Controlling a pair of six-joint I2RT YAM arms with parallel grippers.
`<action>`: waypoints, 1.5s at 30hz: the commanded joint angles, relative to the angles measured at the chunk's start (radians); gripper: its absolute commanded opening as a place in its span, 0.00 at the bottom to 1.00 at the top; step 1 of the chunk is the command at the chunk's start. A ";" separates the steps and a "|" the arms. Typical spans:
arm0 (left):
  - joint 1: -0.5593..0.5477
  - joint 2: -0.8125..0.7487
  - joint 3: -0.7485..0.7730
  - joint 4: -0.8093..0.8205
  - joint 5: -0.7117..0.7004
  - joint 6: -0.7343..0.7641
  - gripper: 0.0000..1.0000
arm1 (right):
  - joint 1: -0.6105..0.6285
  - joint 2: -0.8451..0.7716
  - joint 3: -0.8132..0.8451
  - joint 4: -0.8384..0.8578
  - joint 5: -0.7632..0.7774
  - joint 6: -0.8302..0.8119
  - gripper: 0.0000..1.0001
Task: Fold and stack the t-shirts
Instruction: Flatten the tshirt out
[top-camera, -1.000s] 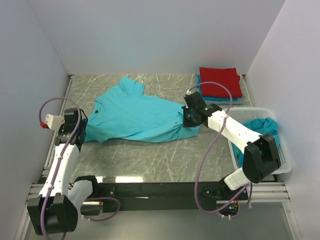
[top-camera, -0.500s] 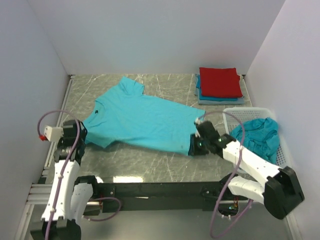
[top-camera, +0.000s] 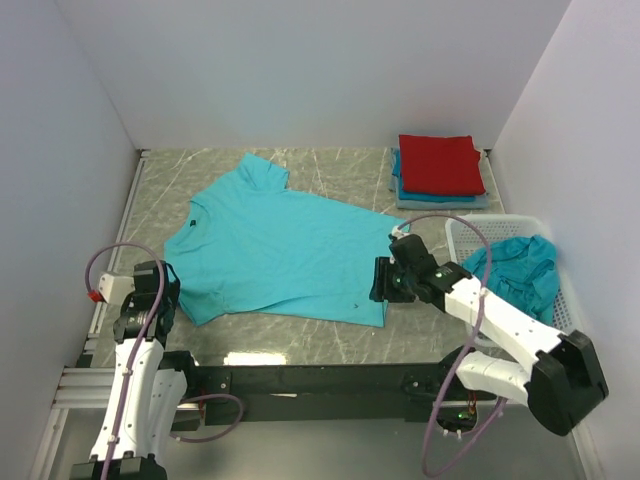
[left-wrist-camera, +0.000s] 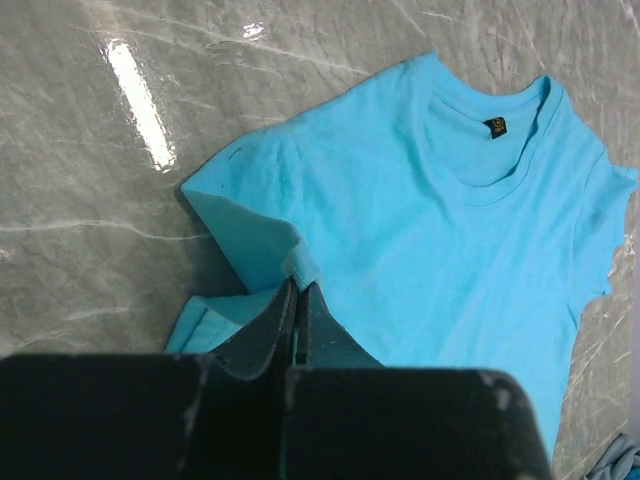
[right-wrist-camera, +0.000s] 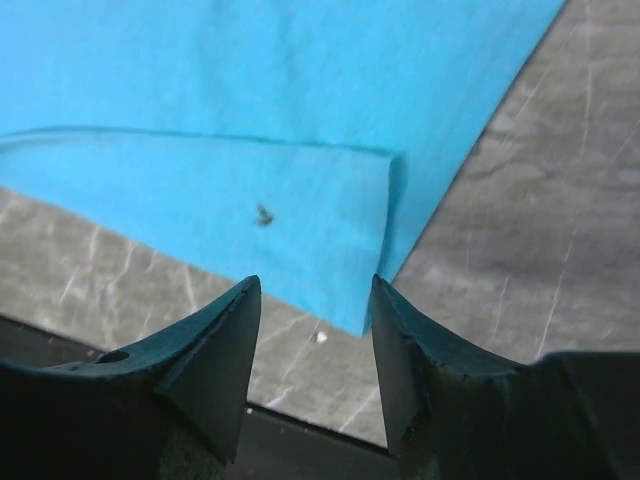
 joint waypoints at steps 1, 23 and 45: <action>0.004 -0.009 0.013 0.009 0.010 0.006 0.00 | 0.000 0.093 0.048 0.037 0.064 -0.035 0.55; 0.004 -0.043 0.001 -0.022 -0.014 0.006 0.00 | -0.008 0.358 0.088 0.195 0.060 -0.109 0.47; 0.003 -0.020 0.023 -0.065 -0.025 -0.023 0.00 | -0.006 0.121 -0.007 0.066 0.030 -0.069 0.00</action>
